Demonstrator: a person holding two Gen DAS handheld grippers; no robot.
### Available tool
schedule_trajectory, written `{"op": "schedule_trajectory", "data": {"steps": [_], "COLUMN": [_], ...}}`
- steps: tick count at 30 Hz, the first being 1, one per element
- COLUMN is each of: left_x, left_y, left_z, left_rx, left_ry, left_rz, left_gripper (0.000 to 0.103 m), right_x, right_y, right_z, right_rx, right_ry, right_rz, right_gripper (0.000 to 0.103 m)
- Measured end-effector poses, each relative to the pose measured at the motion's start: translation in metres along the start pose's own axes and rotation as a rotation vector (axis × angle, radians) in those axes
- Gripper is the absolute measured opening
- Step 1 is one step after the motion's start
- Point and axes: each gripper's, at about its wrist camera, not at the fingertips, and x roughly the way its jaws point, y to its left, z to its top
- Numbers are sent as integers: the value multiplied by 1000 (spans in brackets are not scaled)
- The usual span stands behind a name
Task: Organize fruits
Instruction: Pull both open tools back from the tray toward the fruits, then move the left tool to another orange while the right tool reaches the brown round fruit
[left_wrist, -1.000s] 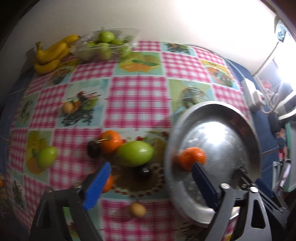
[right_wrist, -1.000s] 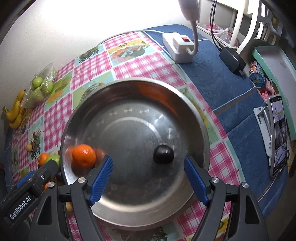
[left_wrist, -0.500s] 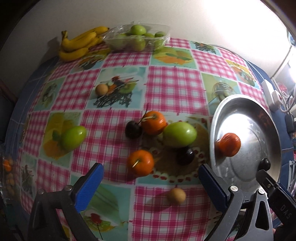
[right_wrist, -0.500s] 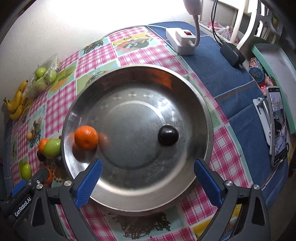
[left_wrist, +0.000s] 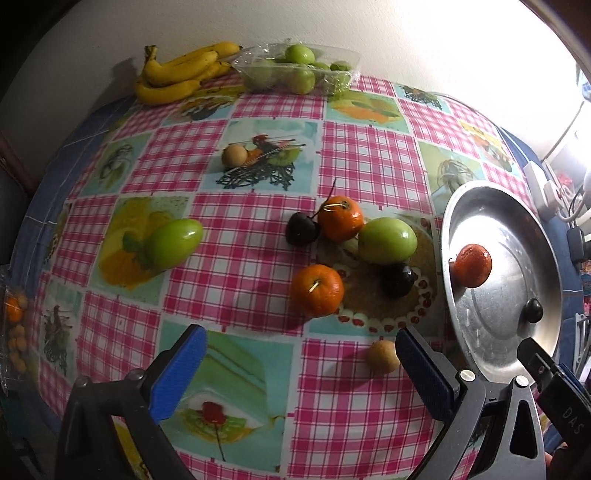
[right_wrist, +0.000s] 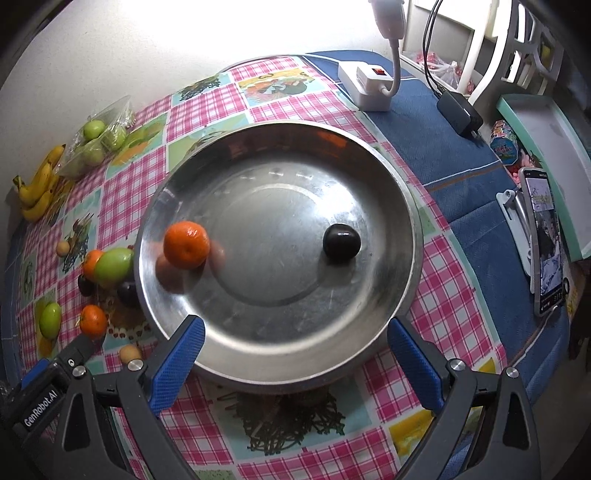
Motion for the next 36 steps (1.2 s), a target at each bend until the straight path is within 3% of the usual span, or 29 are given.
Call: {"op": "schedule_trajectory", "data": {"steps": [9, 25, 36], "left_x": [-14, -11, 4], "left_y": [17, 66, 103], "left_z": [-8, -5, -6], "left_rx": [-26, -175, -279], "left_ry": [-22, -3, 51], "left_rz": [-14, 140, 159], "left_gripper": [103, 103, 103], "right_x": [-10, -14, -10], "right_y": [19, 81, 138], "right_z": [-15, -32, -40], "right_rx": [-54, -226, -363], "right_ry": [-17, -1, -7], "right_rz": [7, 53, 130], "right_gripper": [99, 99, 99]}}
